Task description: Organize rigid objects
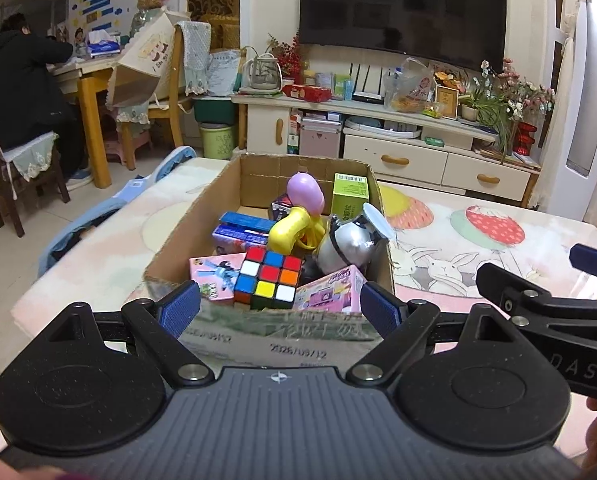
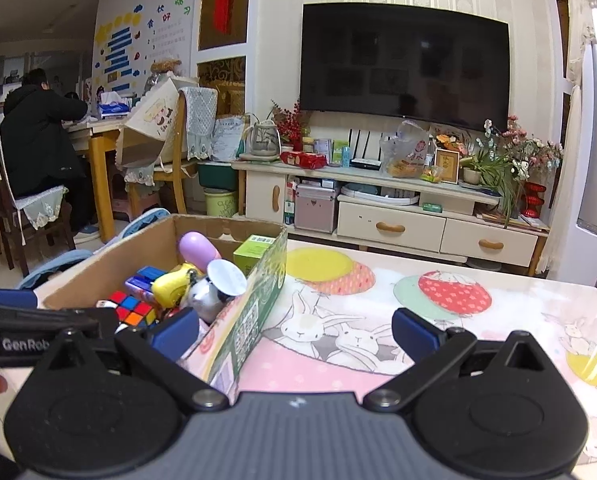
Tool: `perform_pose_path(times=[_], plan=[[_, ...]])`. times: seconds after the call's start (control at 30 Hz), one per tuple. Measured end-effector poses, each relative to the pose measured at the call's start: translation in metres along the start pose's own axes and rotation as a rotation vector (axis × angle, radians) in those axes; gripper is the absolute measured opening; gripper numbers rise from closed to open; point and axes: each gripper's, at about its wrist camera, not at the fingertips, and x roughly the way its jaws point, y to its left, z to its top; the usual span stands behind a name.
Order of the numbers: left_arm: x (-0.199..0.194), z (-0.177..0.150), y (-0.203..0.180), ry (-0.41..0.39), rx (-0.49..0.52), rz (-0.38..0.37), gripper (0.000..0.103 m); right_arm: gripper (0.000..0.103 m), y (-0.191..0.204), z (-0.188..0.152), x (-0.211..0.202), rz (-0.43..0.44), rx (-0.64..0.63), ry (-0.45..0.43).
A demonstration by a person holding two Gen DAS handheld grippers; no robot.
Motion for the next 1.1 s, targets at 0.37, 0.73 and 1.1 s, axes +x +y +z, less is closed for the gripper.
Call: perform_pose_path(times=[0.37, 0.73, 1.1], plan=[[-0.020, -0.006, 0.002, -0.052, -0.003, 0.007, 0.103, 0.102, 0.009, -0.004, -0.033, -0.014, -0.013, -0.044], [-0.027, -0.009, -0.002, -0.121, 0.004, 0.027, 0.103, 0.102, 0.014, -0.008, -0.055, -0.030, -0.017, -0.069], [-0.027, -0.015, -0.007, -0.152, 0.028, 0.042, 0.103, 0.102, 0.016, -0.011, -0.062, -0.045, -0.032, -0.086]])
